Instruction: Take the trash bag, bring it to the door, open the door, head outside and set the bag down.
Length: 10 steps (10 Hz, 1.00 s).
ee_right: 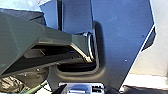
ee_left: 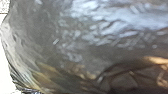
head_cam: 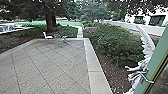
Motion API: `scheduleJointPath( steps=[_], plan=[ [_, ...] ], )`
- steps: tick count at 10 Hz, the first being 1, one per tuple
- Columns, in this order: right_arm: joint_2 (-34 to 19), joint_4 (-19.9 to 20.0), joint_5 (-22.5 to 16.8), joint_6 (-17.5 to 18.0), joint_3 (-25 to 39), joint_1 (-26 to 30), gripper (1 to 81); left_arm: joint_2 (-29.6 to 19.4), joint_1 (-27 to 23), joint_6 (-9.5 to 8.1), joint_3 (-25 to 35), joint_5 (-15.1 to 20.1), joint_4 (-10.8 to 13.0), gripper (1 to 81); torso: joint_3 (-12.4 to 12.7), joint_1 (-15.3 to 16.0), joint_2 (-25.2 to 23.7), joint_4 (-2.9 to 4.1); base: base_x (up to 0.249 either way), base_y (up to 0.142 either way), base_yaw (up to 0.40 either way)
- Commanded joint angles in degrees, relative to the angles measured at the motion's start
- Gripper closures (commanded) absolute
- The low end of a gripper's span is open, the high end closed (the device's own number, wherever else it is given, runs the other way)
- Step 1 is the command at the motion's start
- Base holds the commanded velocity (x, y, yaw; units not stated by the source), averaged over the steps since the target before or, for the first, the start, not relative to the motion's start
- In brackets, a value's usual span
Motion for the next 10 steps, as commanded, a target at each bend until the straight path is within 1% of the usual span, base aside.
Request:
scheduleJointPath(
  steps=[1,10],
  plan=[
    [0.57,0.01,-4.13,-0.11,0.49,1.57,1.0,0.14,-1.94,0.06,0.27,4.46,0.3,81.1,0.0,0.02,0.0,0.0,0.115,0.0,0.0],
    [0.48,0.28,-4.04,-0.11,0.4,1.4,1.0,0.23,-1.94,0.06,0.27,4.46,0.3,81.1,0.02,-0.19,-0.09,0.0,0.126,0.0,0.0]
  ],
)
